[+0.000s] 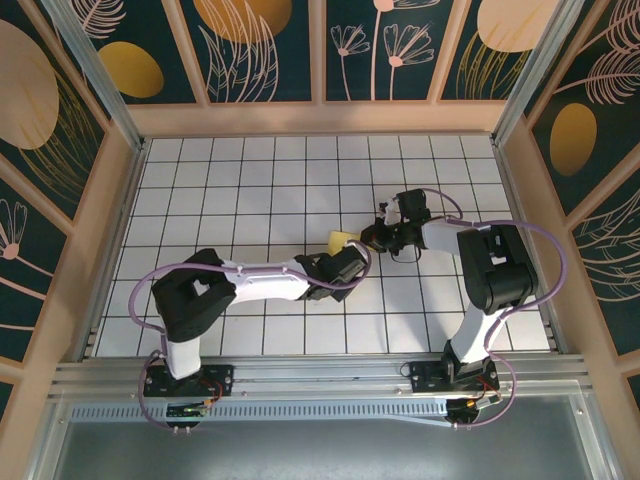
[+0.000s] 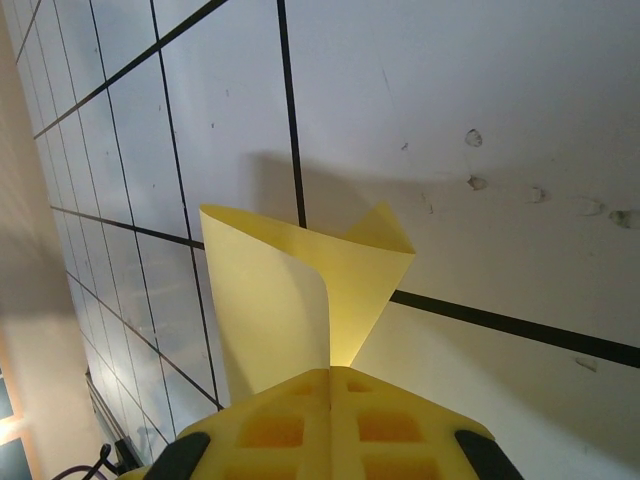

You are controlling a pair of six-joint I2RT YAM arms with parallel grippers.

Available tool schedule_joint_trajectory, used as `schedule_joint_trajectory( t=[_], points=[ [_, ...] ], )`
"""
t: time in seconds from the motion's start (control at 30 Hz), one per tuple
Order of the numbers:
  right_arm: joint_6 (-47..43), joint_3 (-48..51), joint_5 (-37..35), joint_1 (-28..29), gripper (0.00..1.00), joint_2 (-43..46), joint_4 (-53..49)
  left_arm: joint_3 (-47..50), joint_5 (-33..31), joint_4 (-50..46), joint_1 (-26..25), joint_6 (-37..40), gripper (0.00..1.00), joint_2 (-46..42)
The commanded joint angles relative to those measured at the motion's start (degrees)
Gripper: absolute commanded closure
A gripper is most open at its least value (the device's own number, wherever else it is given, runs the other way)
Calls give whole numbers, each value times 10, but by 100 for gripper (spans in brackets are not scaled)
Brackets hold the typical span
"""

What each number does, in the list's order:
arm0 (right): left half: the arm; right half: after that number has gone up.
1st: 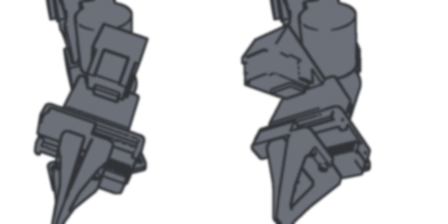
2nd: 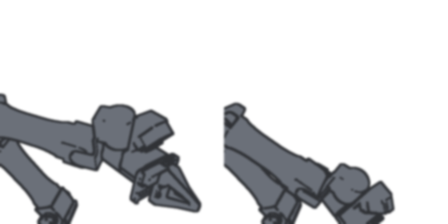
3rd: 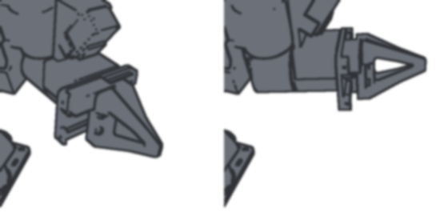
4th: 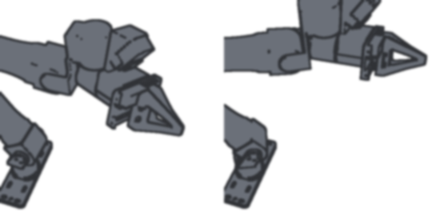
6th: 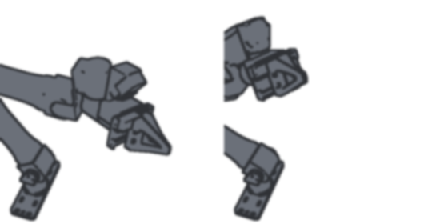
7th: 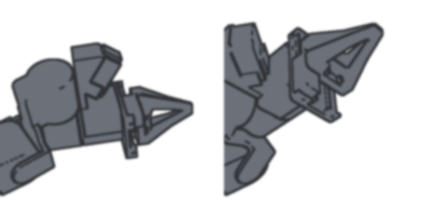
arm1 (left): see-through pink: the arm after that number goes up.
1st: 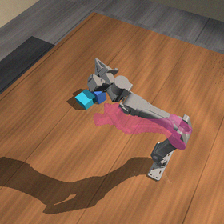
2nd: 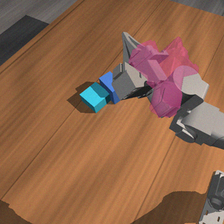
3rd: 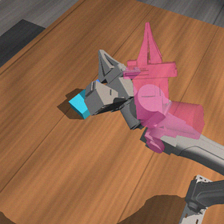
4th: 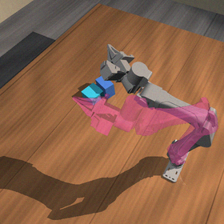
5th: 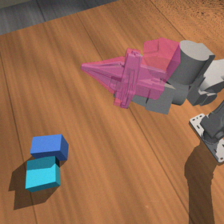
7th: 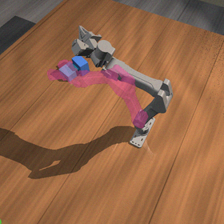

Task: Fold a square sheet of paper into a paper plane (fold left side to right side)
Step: Fold the wing for the fifth time at the center of the table.

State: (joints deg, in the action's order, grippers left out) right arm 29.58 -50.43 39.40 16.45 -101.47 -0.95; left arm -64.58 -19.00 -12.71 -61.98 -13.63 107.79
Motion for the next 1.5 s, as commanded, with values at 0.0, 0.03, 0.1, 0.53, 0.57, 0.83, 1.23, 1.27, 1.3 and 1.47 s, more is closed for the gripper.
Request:
schedule_joint_trajectory(
  t=[0.0,0.03,0.1,0.53,0.57,0.83,1.23,1.27,1.3,1.47],
  points=[
    [9,-10,-4,-3,100,-9,-10,-20,-29,-21,-11,23,40,25],
    [9,-11,-5,-3,100,-8,-10,-22,-36,-21,-13,23,39,30],
    [8,-10,-7,-3,100,-8,-12,-26,-52,-25,-14,23,39,37],
    [-1,-16,-30,-3,100,-12,-28,-15,-76,-24,-15,11,69,38],
    [-2,-16,-32,-3,100,-11,-28,-12,-74,-21,-15,10,71,36],
    [-17,-11,-59,-32,98,26,-47,-5,-49,-8,-15,-1,84,22],
    [-86,29,-79,-144,77,123,-113,-43,5,-19,-6,-2,100,30],
    [-89,32,-84,-147,76,128,-116,-47,8,-21,-4,-2,100,31],
    [-90,37,-87,-151,73,134,-114,-51,14,-24,-2,-2,100,32],
    [-96,49,-83,-158,67,152,-107,-67,81,-29,17,-18,100,33]
  ],
)
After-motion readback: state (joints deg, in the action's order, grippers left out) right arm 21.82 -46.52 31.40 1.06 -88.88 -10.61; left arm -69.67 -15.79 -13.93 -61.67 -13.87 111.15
